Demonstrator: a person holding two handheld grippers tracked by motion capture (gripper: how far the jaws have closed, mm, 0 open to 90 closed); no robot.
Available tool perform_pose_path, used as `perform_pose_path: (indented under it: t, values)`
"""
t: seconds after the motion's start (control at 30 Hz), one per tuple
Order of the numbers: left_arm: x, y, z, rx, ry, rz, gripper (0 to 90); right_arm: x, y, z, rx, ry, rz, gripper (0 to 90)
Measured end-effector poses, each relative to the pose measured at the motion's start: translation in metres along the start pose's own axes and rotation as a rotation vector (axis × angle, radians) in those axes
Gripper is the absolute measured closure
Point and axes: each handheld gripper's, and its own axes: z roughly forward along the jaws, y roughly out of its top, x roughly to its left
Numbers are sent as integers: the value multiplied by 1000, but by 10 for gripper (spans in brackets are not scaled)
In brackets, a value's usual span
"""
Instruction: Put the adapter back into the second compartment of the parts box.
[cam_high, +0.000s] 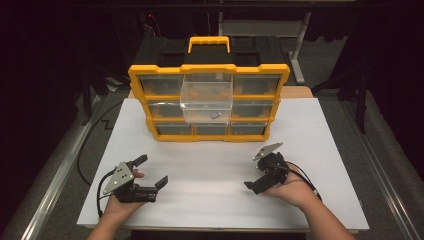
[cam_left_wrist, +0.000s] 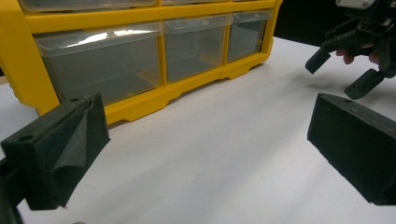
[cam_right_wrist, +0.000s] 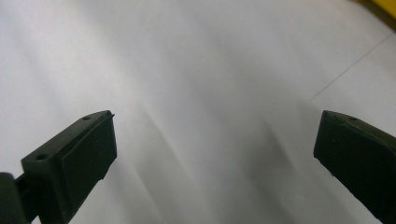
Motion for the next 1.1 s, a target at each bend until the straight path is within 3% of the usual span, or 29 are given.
perform_pose_path:
  t: [0.2, 0.27, 0.43, 0.53, 0.8, 1.1]
  values:
    - [2, 0, 1, 12, -2, -16, 2, 2, -9, -3, -157, -20, 29, 2]
    - [2, -1, 1, 12, -1, -23, 2, 4, -12, -5, -216, -10, 60, 2]
    - [4, -1, 1, 16, -3, -38, 2, 14, -19, -4, -344, -36, 83, 2]
    - [5, -2, 1, 25, -3, -48, 2, 18, -22, -6, -412, -19, 115, 2]
    - [6, -3, 3, 42, 6, -57, 2, 26, -43, -20, -609, -67, 161, 2]
    - [4, -4, 5, 62, 16, -63, 2, 26, -52, -26, -629, -107, 175, 2]
